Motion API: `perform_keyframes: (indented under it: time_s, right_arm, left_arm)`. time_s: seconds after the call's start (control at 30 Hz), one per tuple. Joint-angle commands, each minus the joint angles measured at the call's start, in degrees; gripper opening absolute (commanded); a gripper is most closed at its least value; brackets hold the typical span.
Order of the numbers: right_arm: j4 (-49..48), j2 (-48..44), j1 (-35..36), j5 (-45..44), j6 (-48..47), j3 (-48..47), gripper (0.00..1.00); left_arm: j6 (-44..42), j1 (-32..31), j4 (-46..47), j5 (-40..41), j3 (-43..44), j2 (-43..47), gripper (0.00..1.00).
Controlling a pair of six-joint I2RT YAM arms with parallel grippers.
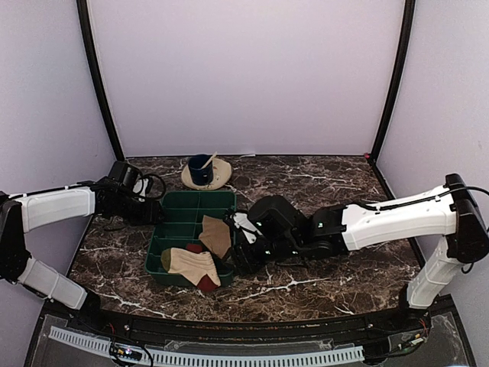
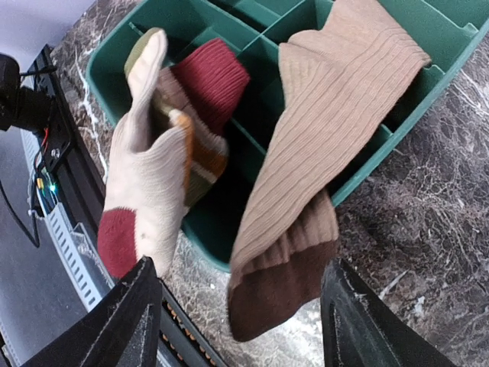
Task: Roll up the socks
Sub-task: Pick up the sock from the storage box.
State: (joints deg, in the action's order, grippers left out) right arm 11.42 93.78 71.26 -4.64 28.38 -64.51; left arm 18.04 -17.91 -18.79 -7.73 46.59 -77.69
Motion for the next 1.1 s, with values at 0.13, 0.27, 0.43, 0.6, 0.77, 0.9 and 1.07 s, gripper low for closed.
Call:
perform_keyframes:
  time_s: [0.13, 0.27, 0.43, 0.6, 0.77, 0.9, 1.07]
  right_arm:
    - [4.1, -1.5, 4.1, -1.0, -3.0, -6.9, 0.66]
    - [5.4, 0.7, 5.2, -1.8, -4.6, -9.5, 0.67]
    - [6.1, 4.1, 5.3, -1.7, -6.6, -12.6, 0.67]
    - [7.0, 8.5, 5.3, -2.3, -8.6, -16.8, 0.67]
    - [7.3, 11.5, 4.7, -2.4, -9.6, -19.6, 0.66]
    - [8.2, 13.0, 3.9, -2.3, -9.5, -20.7, 0.64]
    - [7.9, 13.8, 3.3, -0.8, -9.4, -20.7, 0.55]
  left_arm:
    - [-0.6, -0.3, -1.0, -1.2, 0.4, -0.7, 0.55]
    - [-0.5, -0.3, -0.9, -1.4, 0.4, -1.2, 0.54]
    - [-0.5, -0.4, -0.6, -1.8, 0.5, -1.9, 0.51]
    - [-0.5, -0.4, -0.6, -2.2, 0.6, -2.4, 0.51]
    - [-0.6, -0.3, -0.6, -2.4, 0.5, -2.4, 0.51]
    - [-0.6, -0.4, -0.6, -2.6, 0.6, -2.5, 0.51]
    - [-0.7, -0.3, -0.6, -2.8, 0.5, -2.6, 0.51]
